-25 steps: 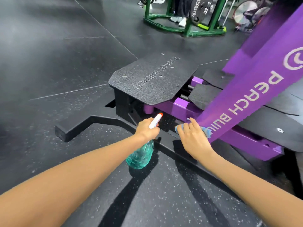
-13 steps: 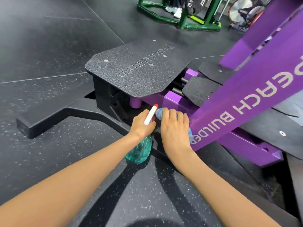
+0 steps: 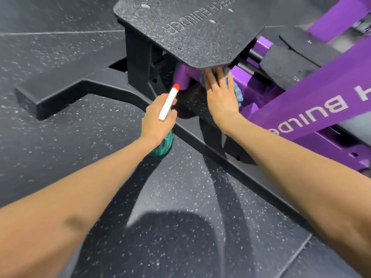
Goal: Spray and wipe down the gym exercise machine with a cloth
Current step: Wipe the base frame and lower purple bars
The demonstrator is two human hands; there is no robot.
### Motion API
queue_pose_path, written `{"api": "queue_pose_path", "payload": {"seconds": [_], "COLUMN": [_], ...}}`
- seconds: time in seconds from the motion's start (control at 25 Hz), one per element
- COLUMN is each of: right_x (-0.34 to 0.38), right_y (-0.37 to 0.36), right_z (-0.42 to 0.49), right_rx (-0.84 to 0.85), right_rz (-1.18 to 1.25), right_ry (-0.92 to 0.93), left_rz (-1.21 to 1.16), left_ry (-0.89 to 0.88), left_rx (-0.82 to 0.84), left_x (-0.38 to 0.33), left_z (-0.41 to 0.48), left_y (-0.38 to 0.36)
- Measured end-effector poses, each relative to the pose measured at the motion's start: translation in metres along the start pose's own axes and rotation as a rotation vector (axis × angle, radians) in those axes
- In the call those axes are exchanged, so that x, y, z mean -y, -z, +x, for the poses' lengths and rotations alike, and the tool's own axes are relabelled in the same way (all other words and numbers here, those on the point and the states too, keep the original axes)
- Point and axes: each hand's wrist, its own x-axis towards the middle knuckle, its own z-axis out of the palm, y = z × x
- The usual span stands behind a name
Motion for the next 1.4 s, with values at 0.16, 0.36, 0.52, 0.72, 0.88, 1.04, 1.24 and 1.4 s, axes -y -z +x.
{"api": "queue_pose_path", "payload": {"seconds": [0.16,0.36,0.52,0.72,0.88,1.04,1.24,1.4], "right_x": [0.005,0.014,-0.008,-0.007,-0.011,-0.019,0.022,0.038], "right_y": [-0.02,0.004,-0.007,-0.011,-0.013,-0.012,-0.01,-0.03], "right_z": [-0.032,0.013,-0.003,-0.005,-0.026,-0.022,0.042,0.06], "right_rx": [0.046,0.03,0.066,-0.081,-0.05,-0.097,-0.006,0.024], "right_rz": [-0.282,-0.017,0.018,0.136,-0.214,-0.552,-0.204,-0.121], "right_ry": [-0.228,-0.335,-0.435,-0.463,-0.176,0.141,0.263,0.332], "left_rz": [-0.007,0.019,0.032,0.025,0.037,0.087,0.098,0.131], "left_ry": [-0.016,-0.101,-0.141,-0.155,-0.17,-0.222,-0.222,-0.238], "left_rx": [-0.062,-0.127,-0.119,-0.144,-0.143,-0.19,-0.217,-0.221], "left_x": [0.007,0.013,0.019,0.022,0.019,0.021,0.037,0.043], "left_z": [-0.011,-0.016,-0.014,-0.016,-0.016,-0.008,0.008,0.007], "left_y": [0.0,-0.003,-0.001,-0.003,-0.001,0.013,0.032,0.028]}}
